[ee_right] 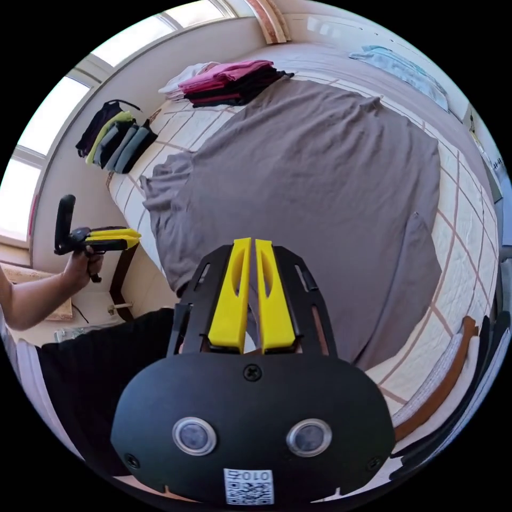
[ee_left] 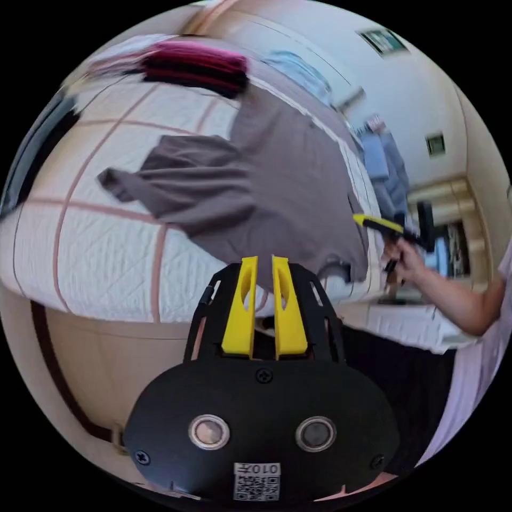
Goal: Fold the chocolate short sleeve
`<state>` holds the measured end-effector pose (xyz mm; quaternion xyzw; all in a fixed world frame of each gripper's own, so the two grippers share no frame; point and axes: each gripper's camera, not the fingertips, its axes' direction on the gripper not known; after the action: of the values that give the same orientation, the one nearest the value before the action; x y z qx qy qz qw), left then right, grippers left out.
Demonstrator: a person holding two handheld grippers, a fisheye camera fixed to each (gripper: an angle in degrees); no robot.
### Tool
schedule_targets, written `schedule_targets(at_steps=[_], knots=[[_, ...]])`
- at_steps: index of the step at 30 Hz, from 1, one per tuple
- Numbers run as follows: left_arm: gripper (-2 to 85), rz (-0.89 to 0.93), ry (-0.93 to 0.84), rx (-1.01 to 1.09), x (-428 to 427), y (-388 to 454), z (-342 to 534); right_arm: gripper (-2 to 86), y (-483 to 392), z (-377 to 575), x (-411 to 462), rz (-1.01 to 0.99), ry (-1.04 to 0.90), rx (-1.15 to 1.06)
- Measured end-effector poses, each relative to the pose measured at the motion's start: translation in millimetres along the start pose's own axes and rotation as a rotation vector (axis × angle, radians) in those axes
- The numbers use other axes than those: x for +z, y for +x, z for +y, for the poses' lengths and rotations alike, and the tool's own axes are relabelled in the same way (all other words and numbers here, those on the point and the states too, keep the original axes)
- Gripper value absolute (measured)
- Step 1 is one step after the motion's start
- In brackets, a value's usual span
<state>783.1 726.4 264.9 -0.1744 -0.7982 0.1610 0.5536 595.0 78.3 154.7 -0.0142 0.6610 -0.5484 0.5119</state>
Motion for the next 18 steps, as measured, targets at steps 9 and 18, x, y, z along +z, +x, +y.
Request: schedule_targets(at_steps=[9,18], knots=[[8.5,-0.327,-0.329,0.821,167.4,182.4,28.0,8.7,-34.2,84.4,32.0,0.187,-0.255,-0.350],[8.4,-0.397,-0.417,0.959,243.0,207.8,69.7,5.9,-21.4,91.8,63.0,0.257,-0.251,-0.375]])
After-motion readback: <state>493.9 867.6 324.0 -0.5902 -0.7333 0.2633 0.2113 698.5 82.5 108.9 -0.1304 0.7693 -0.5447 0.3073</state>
